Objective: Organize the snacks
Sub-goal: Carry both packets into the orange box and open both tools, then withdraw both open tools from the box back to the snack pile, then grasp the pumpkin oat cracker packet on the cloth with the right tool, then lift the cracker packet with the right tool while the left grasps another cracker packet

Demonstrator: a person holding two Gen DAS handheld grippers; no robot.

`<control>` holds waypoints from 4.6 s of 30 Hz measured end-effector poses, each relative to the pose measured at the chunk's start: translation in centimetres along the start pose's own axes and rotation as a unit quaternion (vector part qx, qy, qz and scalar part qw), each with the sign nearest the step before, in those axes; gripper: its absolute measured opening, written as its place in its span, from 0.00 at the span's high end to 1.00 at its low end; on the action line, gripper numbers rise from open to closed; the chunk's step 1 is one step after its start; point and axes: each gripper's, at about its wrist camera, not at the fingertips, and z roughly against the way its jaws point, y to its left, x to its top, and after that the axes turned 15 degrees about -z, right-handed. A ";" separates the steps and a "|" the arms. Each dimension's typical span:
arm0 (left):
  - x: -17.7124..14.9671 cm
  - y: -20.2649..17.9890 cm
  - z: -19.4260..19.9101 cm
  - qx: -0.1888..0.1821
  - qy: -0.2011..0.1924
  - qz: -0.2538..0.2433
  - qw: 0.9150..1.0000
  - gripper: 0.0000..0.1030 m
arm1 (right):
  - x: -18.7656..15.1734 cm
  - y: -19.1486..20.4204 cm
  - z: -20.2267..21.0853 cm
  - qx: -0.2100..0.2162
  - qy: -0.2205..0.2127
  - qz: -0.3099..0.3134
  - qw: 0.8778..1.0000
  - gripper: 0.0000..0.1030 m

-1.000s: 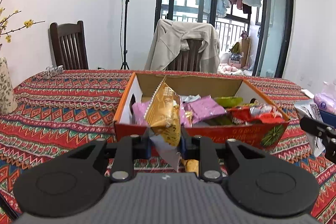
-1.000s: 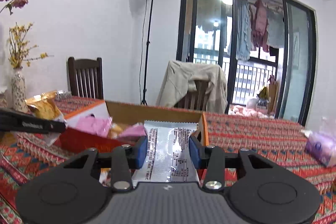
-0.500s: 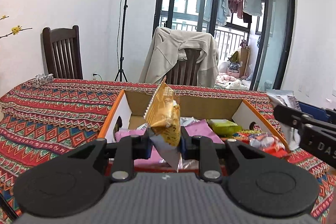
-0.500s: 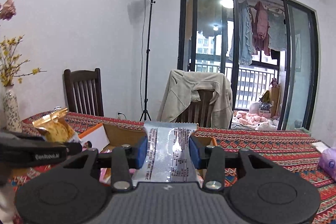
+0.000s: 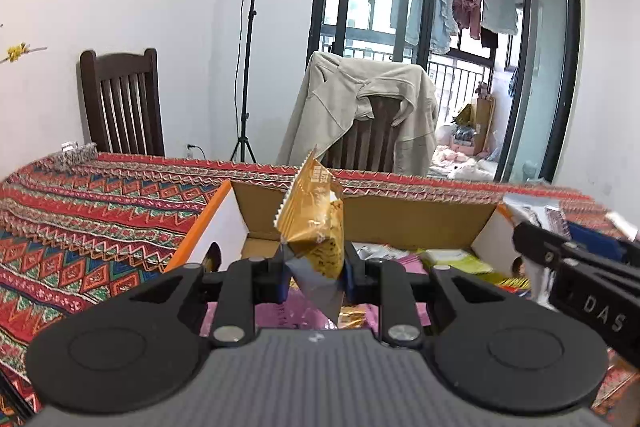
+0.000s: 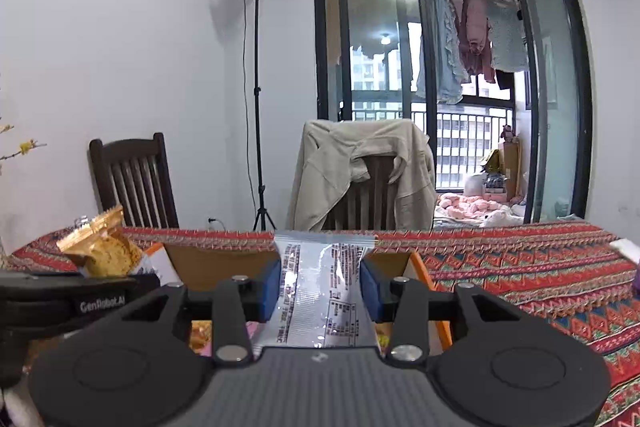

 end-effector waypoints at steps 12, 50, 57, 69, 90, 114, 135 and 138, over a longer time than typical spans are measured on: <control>-1.2 0.5 -0.7 -0.006 -0.002 0.000 1.000 0.61 | -1.7 -0.1 -0.6 -0.002 0.032 0.018 0.999 0.42; 0.0 1.5 0.9 0.064 0.003 0.040 0.997 0.00 | -0.1 -0.3 1.6 -0.010 -0.006 0.006 1.000 0.00; -0.4 2.7 3.4 0.059 0.005 0.040 0.997 0.00 | 1.0 0.4 3.9 -0.012 -0.016 0.003 1.000 0.00; -2.1 3.7 9.9 0.054 0.001 0.024 0.998 0.00 | 0.4 1.9 9.5 -0.012 -0.013 0.006 1.000 0.00; -9.7 4.8 13.3 0.042 0.084 0.006 0.996 0.00 | -6.7 2.1 11.5 -0.022 0.125 0.011 0.992 0.00; -12.3 5.2 13.1 0.003 0.095 0.020 0.995 0.00 | -10.7 2.9 8.0 -0.037 0.225 0.026 0.973 0.00; -12.6 6.0 13.2 -0.010 0.095 0.039 0.995 0.00 | -9.7 2.3 10.5 0.003 0.182 0.029 0.983 0.59; -12.6 6.0 13.2 -0.010 0.095 0.039 0.995 0.00 | -9.0 1.4 10.9 -0.010 0.165 0.024 0.986 0.59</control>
